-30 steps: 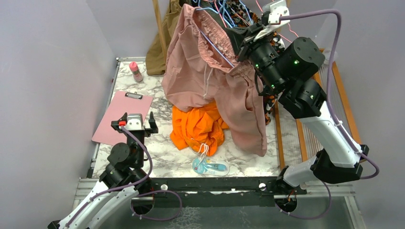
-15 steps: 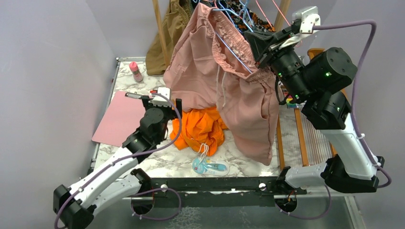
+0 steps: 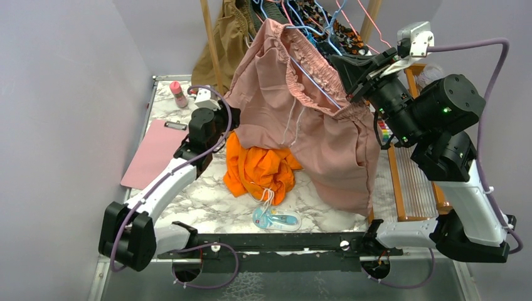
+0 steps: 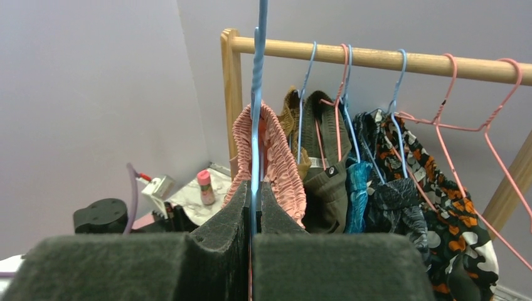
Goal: Place the shorts on the hanger
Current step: Place the hanger on the clothesline.
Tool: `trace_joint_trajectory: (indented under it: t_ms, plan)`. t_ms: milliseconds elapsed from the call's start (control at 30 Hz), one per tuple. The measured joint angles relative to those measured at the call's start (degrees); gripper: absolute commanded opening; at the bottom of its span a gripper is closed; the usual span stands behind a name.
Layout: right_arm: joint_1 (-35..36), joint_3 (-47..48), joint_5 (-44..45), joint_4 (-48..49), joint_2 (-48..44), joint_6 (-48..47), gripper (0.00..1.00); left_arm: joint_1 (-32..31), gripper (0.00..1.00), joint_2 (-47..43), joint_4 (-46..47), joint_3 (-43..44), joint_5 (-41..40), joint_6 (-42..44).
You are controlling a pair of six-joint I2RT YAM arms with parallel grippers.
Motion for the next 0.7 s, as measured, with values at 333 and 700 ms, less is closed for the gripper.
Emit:
trace_joint_trajectory:
  t_ms: [333,700]
  plan:
    - [0.0,-5.6,-4.4,2.8,-0.9,3.7,0.01,0.0,0.23,8.0,6.3,5.5,5.9,-3.6]
    - [0.0,-7.0,-9.6,11.9,-0.3,5.5,0.01,0.4,0.21,19.8,9.6,16.5,6.7,-3.4]
